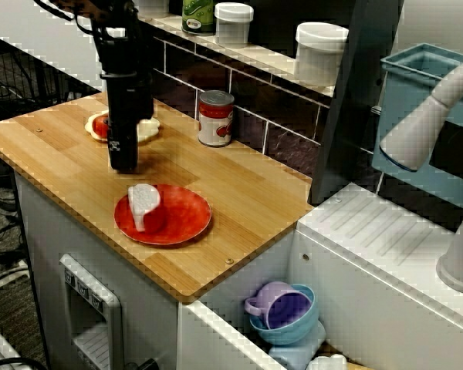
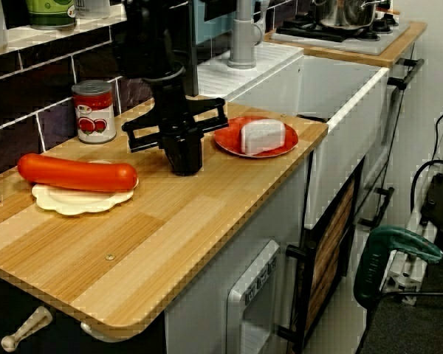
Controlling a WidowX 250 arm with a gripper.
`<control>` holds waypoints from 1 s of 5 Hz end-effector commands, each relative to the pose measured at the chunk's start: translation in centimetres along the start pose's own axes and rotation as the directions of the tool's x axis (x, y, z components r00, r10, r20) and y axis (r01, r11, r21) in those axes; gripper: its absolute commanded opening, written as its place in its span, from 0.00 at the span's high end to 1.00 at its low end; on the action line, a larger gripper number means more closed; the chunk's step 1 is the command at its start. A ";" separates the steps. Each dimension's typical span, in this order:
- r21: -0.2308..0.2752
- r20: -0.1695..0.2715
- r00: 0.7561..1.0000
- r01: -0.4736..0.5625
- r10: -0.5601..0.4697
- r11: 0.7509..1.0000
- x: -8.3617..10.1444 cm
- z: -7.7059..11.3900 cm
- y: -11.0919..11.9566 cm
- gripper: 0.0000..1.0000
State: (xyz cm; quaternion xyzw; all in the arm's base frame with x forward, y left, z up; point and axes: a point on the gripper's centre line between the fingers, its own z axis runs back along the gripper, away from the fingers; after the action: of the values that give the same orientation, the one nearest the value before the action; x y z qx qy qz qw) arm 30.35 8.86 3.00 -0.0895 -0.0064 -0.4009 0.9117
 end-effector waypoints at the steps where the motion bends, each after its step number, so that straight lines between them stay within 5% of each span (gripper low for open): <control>1: 0.094 0.039 0.997 0.063 -0.067 0.994 -1.6 2.7 -1.3 0.85; 2: 0.120 0.033 0.996 0.073 -0.077 0.990 -2.6 2.3 -2.2 0.00; 5: 0.132 -0.033 0.974 0.225 -0.223 0.965 -3.7 2.0 -5.8 0.00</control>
State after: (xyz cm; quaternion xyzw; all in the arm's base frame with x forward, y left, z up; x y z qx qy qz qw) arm 23.27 7.67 4.54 -0.0408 -0.0225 -0.4965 0.8668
